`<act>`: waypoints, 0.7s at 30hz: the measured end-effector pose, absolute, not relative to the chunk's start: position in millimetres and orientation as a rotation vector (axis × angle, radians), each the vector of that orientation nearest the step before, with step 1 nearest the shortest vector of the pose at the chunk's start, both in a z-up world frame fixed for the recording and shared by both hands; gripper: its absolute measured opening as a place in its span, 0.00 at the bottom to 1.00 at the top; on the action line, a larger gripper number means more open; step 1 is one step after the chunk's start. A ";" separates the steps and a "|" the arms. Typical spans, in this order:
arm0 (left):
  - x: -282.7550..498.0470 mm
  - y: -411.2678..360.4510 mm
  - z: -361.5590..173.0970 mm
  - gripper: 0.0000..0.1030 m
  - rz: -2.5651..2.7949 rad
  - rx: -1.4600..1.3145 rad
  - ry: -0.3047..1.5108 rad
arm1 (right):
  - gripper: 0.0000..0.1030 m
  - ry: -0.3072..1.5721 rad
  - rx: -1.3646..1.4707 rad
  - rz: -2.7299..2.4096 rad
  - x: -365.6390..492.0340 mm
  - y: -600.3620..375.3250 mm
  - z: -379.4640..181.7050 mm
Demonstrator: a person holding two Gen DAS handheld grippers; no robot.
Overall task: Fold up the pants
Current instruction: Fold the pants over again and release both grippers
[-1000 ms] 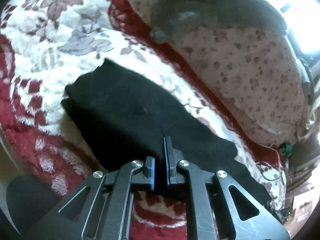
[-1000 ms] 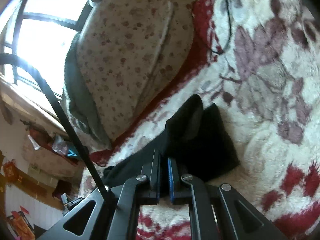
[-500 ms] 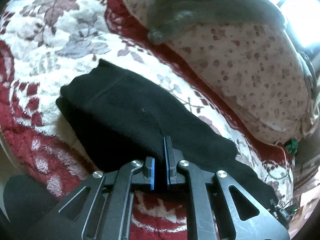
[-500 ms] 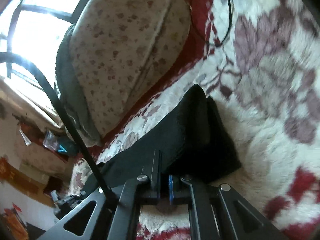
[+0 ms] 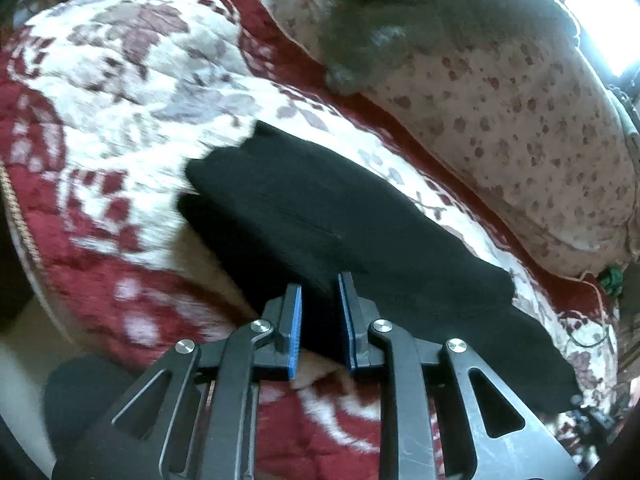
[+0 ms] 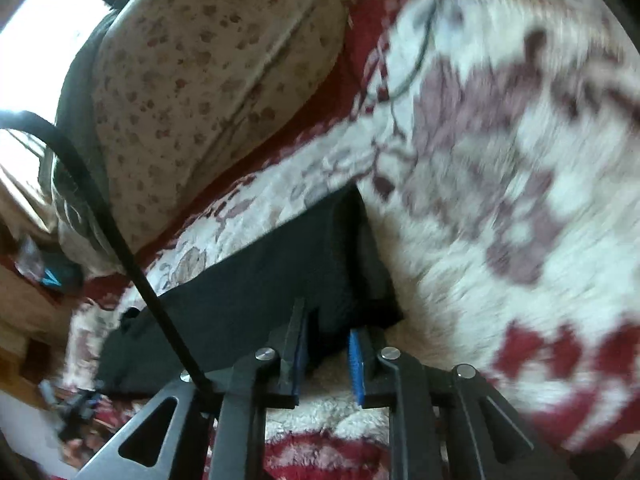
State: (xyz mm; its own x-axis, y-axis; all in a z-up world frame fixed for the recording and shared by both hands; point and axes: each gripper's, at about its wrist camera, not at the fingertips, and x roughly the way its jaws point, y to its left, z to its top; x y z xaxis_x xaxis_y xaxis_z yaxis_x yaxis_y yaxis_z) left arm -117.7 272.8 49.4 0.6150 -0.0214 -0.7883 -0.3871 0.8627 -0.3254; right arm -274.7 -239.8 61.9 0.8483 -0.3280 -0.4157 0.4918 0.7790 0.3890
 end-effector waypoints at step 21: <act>-113.1 307.7 71.7 0.30 0.230 -0.591 0.830 | 0.41 0.619 -0.205 0.378 -19.1 68.7 25.7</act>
State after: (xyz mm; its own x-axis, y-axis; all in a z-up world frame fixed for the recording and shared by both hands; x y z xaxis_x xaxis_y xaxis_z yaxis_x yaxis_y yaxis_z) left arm -113.1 307.7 71.7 0.6619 -0.0331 -0.7488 -0.4139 0.8168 -0.4019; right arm -19.1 68.7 25.7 0.7492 0.2827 -0.5989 -0.4037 0.9119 -0.0745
